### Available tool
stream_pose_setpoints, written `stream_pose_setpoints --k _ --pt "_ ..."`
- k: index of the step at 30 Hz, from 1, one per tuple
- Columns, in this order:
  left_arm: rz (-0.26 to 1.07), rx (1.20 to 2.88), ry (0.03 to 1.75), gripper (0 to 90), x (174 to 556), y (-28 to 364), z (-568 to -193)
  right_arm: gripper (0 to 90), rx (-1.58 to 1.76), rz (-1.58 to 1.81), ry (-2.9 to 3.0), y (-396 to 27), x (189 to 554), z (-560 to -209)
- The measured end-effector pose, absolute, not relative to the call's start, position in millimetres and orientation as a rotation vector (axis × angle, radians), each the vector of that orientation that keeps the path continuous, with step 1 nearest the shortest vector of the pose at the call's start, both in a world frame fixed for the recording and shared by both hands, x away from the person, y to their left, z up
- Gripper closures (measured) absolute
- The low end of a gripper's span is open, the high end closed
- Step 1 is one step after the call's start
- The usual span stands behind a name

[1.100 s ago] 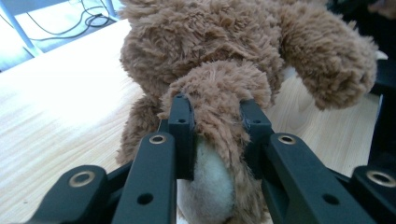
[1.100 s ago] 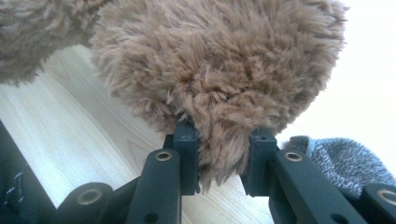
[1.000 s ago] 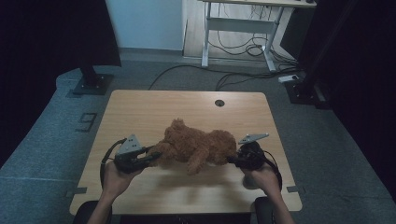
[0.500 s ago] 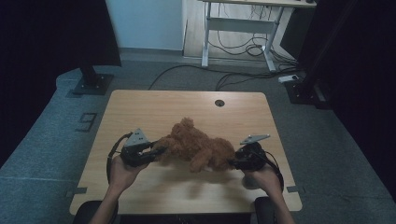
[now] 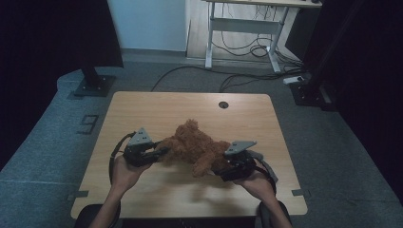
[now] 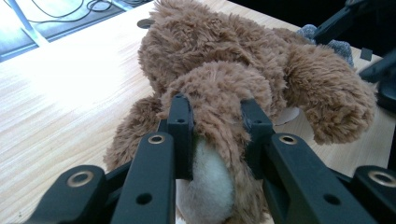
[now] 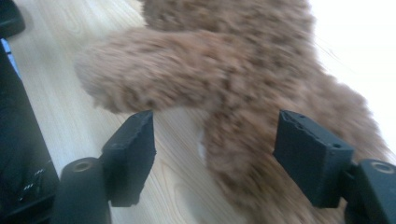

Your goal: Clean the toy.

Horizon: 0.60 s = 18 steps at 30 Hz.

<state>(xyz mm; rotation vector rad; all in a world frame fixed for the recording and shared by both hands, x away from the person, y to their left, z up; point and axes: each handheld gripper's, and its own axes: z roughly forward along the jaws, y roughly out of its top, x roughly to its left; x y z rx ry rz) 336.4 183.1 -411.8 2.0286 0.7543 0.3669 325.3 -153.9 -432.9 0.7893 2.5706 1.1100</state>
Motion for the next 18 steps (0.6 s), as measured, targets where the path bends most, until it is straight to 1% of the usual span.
stream_pose_setpoints --k 3,8,12,16,18 --pt "0.364 2.027 0.753 70.7 338.0 181.8 -410.3 23.8 0.753 1.077 2.577 -142.8 326.1 -436.4" --pt "0.357 2.031 0.745 70.7 338.4 180.3 -409.9 22.4 0.693 1.001 2.544 -128.1 327.4 -438.9" --pt "0.349 2.03 0.744 70.6 338.1 181.6 -411.2 24.0 0.672 1.04 2.482 -123.0 330.6 -431.7" --pt "0.341 2.028 0.741 70.5 338.0 182.8 -412.8 27.8 0.703 1.098 2.414 -121.7 337.2 -422.7" --pt "0.342 2.028 0.742 70.5 338.0 182.9 -413.2 32.7 0.714 1.113 2.396 -120.8 340.4 -420.1"
